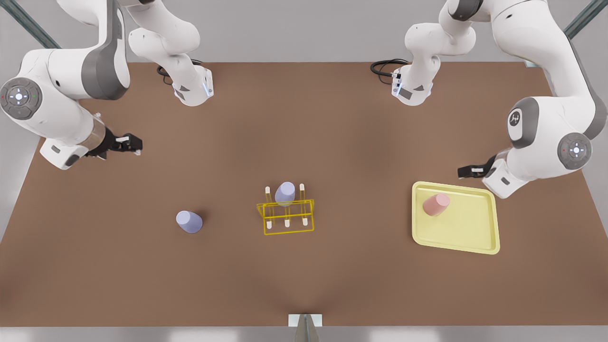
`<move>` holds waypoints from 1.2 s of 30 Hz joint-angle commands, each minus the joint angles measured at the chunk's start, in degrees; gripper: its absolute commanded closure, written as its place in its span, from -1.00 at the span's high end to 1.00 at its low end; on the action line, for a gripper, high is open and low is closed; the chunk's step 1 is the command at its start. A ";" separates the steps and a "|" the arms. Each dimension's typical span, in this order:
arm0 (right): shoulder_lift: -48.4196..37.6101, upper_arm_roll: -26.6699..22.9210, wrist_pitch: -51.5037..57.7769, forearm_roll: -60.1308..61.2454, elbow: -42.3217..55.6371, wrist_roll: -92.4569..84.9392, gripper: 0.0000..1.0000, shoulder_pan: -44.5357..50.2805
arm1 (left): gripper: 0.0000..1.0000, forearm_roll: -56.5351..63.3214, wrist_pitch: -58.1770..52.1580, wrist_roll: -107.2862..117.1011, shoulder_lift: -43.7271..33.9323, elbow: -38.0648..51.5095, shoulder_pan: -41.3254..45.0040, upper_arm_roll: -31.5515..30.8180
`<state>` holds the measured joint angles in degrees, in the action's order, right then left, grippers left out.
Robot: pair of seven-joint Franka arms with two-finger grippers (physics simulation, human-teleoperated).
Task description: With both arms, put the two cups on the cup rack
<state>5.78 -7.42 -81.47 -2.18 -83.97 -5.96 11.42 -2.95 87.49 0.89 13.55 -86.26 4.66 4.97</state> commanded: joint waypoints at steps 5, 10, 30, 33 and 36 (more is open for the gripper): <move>9.07 0.65 -11.16 -0.46 0.64 -3.53 1.00 3.25 | 1.00 0.23 23.06 3.50 1.65 -16.99 -0.09 1.27; 23.75 0.74 -28.39 2.70 2.05 2.89 1.00 3.52 | 1.00 -0.21 40.30 3.42 5.95 -27.73 -0.18 1.09; 27.71 0.65 -45.61 10.44 -12.19 3.50 1.00 0.62 | 0.65 -0.21 48.30 3.50 12.99 -30.54 -0.18 1.01; 27.80 0.65 -49.83 10.44 -15.17 3.50 1.00 0.71 | 0.65 -0.12 48.48 3.41 13.08 -30.45 -0.18 1.01; 27.80 0.65 -52.29 10.44 -16.76 3.50 1.00 0.89 | 0.65 -0.12 48.48 3.68 13.08 -30.19 -0.09 1.01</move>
<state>33.63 -6.71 -129.65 8.18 -100.39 -3.21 12.26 -2.95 135.67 4.04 26.64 -116.55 4.55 5.98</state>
